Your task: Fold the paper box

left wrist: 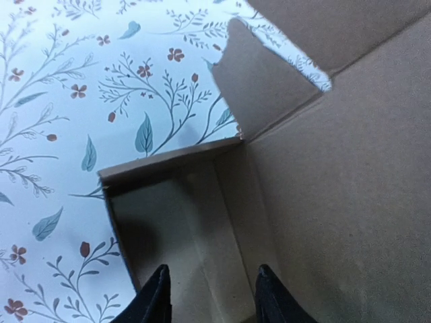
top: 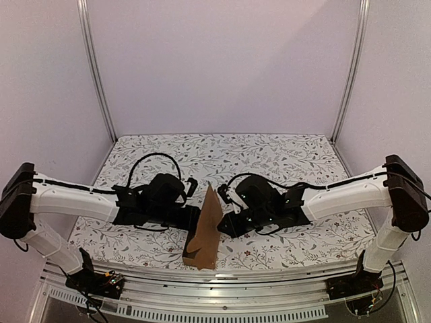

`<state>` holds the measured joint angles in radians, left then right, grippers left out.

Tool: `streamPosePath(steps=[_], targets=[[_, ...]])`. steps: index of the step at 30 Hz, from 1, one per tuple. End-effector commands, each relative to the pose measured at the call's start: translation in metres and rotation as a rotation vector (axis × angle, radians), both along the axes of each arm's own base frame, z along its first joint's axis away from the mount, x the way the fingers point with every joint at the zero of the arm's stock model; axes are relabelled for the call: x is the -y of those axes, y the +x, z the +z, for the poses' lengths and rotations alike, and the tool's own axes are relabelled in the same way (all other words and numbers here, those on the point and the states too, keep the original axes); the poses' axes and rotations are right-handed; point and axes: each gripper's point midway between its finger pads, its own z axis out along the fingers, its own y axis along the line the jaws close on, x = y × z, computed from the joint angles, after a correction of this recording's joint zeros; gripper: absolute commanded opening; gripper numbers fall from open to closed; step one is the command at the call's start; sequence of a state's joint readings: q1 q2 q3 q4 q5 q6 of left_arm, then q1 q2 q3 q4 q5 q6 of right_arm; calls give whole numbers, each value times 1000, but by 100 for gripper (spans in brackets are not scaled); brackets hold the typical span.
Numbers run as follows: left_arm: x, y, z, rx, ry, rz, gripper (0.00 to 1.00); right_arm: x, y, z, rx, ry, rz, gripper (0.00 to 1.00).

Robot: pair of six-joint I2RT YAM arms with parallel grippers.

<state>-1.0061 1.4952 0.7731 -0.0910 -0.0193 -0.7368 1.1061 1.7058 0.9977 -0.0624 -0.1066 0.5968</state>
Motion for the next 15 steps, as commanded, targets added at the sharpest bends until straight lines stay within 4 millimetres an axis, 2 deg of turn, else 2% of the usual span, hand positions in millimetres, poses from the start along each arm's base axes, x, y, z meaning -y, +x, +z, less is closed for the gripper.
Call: streamPosePath(steps=[1,3,6,15], targets=[[-8,0,22,87,-25,6,37,-2,-1,2,13,-19,10,14],[-11,-2,26,91,-35,9,33,-2,-1,3,15,-22,12,13],[-20,-5,21,85,-19,28,27,-2,-1,5,19,-19,14,13],[-63,-6,5,85,105,135,0,-8,-3,18,40,-3,29,12]])
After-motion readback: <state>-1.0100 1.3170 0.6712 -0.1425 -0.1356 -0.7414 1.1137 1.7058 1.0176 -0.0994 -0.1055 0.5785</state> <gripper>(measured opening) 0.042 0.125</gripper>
